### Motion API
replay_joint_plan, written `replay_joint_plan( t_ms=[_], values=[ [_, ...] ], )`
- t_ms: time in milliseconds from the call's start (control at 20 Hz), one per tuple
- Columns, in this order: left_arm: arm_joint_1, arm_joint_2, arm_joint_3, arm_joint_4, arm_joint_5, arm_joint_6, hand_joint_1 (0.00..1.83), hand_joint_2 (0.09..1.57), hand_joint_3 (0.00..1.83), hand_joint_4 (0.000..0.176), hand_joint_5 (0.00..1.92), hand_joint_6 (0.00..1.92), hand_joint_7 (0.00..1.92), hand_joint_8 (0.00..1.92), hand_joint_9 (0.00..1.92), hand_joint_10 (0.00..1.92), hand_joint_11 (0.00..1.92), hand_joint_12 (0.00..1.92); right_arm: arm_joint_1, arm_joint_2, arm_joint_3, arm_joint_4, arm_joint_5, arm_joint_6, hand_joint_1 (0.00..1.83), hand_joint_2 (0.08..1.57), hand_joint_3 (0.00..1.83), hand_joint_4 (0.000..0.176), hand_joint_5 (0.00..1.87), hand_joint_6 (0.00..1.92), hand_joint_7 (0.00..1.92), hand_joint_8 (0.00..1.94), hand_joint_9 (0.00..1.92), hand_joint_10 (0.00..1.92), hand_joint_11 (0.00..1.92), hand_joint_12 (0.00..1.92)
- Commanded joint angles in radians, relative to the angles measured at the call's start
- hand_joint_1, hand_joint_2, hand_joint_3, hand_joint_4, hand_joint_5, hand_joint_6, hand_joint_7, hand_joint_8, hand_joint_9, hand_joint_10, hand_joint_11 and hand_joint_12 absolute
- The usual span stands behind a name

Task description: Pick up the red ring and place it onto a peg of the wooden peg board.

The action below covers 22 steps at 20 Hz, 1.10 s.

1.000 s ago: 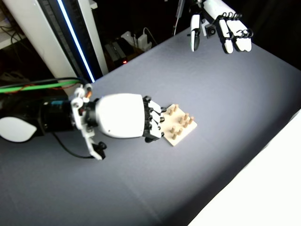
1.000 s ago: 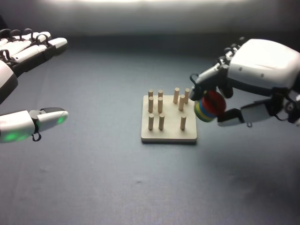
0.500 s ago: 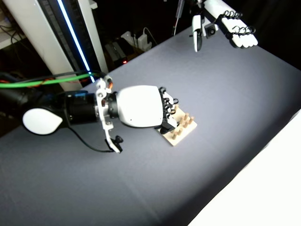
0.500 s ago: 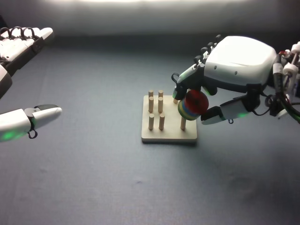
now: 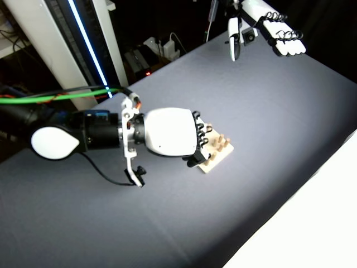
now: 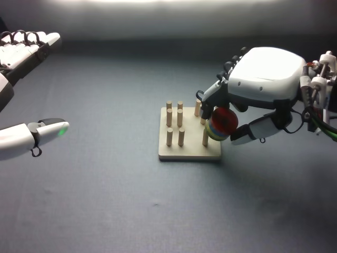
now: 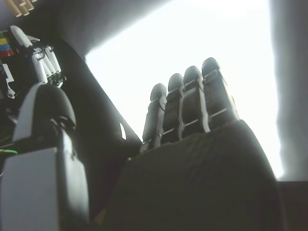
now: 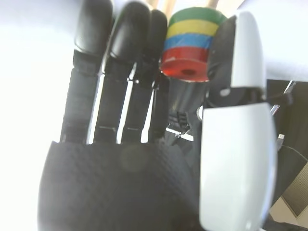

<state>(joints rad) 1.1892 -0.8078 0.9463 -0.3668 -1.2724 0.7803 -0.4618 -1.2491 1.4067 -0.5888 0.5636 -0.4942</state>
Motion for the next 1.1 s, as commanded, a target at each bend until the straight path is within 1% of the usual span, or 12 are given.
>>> replay_joint_plan(
  t_ms=[0, 100, 150, 200, 250, 400, 450, 500, 650, 900, 1000, 1050],
  values=[
    [-0.006, -0.001, -0.002, 0.003, -0.13, -0.005, 0.75, 1.12, 0.0, 0.034, 0.1, 0.0, 0.07, 0.0, 0.03, 0.0, 0.02, 0.01, 0.014, -0.006, 0.005, 0.024, 0.085, 0.001, 1.4, 1.05, 0.0, 0.0, 1.02, 0.73, 1.19, 0.6, 1.07, 1.07, 0.86, 1.22],
    [-0.006, -0.002, -0.002, 0.005, -0.128, -0.005, 0.73, 1.12, 0.0, 0.041, 0.11, 0.01, 0.08, 0.0, 0.03, 0.0, 0.02, 0.01, 0.014, -0.015, 0.009, 0.014, 0.066, 0.001, 1.4, 1.04, 0.0, 0.0, 1.04, 0.79, 1.21, 0.52, 1.07, 1.02, 0.79, 1.11],
    [-0.006, -0.002, -0.002, 0.006, -0.126, -0.005, 0.76, 1.11, 0.0, 0.026, 0.12, 0.01, 0.08, 0.0, 0.04, 0.01, 0.02, 0.01, 0.014, -0.02, 0.013, 0.013, 0.061, 0.001, 1.4, 1.04, 0.0, 0.0, 1.05, 0.74, 1.26, 0.39, 1.08, 1.03, 0.82, 1.14],
    [-0.006, -0.003, -0.001, 0.006, -0.125, -0.006, 0.77, 1.11, 0.0, 0.027, 0.11, 0.01, 0.08, 0.0, 0.04, 0.01, 0.02, 0.01, 0.014, -0.022, 0.014, 0.013, 0.059, 0.001, 1.4, 1.05, 0.0, 0.0, 1.08, 0.59, 1.21, 0.53, 1.06, 1.14, 0.86, 1.3],
    [-0.006, -0.004, -0.001, 0.006, -0.125, -0.006, 0.76, 1.11, 0.0, 0.02, 0.11, 0.0, 0.08, 0.0, 0.04, 0.01, 0.03, 0.02, 0.014, -0.024, 0.015, 0.013, 0.059, 0.001, 1.31, 1.01, 0.0, 0.0, 1.16, 0.57, 1.33, 0.45, 1.18, 1.0, 1.01, 1.41],
    [-0.006, -0.005, -0.001, 0.006, -0.124, -0.006, 0.77, 1.11, 0.0, 0.024, 0.11, 0.0, 0.09, 0.0, 0.04, 0.01, 0.03, 0.02, 0.018, -0.025, 0.015, 0.014, 0.06, 0.001, 1.3, 0.99, 0.0, 0.0, 1.28, 0.34, 1.34, 0.5, 1.28, 0.84, 1.09, 1.41],
    [-0.006, -0.006, -0.001, 0.006, -0.124, -0.006, 0.76, 1.11, 0.0, 0.018, 0.11, 0.0, 0.08, 0.0, 0.04, 0.0, 0.02, 0.02, 0.019, -0.025, 0.016, 0.014, 0.06, 0.001, 1.31, 1.01, 0.0, 0.0, 1.34, 0.15, 1.24, 0.77, 1.27, 0.94, 1.08, 1.5],
    [-0.006, -0.008, 0.0, 0.006, -0.123, -0.006, 0.75, 1.11, 0.0, 0.015, 0.11, 0.0, 0.08, 0.0, 0.04, 0.0, 0.03, 0.02, 0.019, -0.028, 0.017, 0.014, 0.06, 0.001, 1.31, 1.0, 0.0, 0.0, 1.37, 0.08, 1.23, 0.79, 1.25, 0.98, 1.09, 1.49],
    [-0.006, -0.009, 0.0, 0.006, -0.122, -0.006, 0.75, 1.11, 0.0, 0.034, 0.12, 0.0, 0.08, 0.0, 0.04, 0.0, 0.02, 0.02, 0.019, -0.041, 0.023, 0.005, 0.051, 0.001, 1.4, 1.02, 0.0, 0.0, 1.34, 0.03, 1.22, 0.56, 1.08, 1.13, 0.89, 1.46],
    [-0.006, -0.013, 0.002, 0.007, -0.12, -0.008, 0.78, 1.11, 0.0, 0.021, 0.12, 0.0, 0.08, 0.0, 0.04, 0.0, 0.02, 0.03, 0.019, -0.064, 0.039, 0.0, 0.034, 0.001, 1.31, 0.99, 0.0, 0.0, 1.39, 0.04, 1.27, 0.72, 1.23, 1.09, 1.12, 1.56],
    [-0.006, -0.013, 0.002, 0.008, -0.12, -0.009, 0.77, 1.12, 0.0, 0.045, 0.11, 0.0, 0.08, 0.0, 0.02, 0.0, 0.0, 0.0, 0.02, -0.07, 0.044, 0.0, 0.029, 0.001, 1.31, 1.01, 0.0, 0.0, 1.37, 0.02, 1.22, 0.85, 1.24, 1.21, 1.14, 1.6],
    [-0.006, -0.013, 0.002, 0.008, -0.12, -0.009, 0.8, 1.13, 0.0, 0.034, 0.1, 0.0, 0.07, 0.0, 0.0, 0.0, 0.0, 0.0, 0.02, -0.07, 0.044, 0.0, 0.029, 0.001, 1.3, 1.03, 0.0, 0.0, 1.36, 0.02, 1.16, 0.96, 1.16, 1.19, 1.03, 1.55]
  ],
)
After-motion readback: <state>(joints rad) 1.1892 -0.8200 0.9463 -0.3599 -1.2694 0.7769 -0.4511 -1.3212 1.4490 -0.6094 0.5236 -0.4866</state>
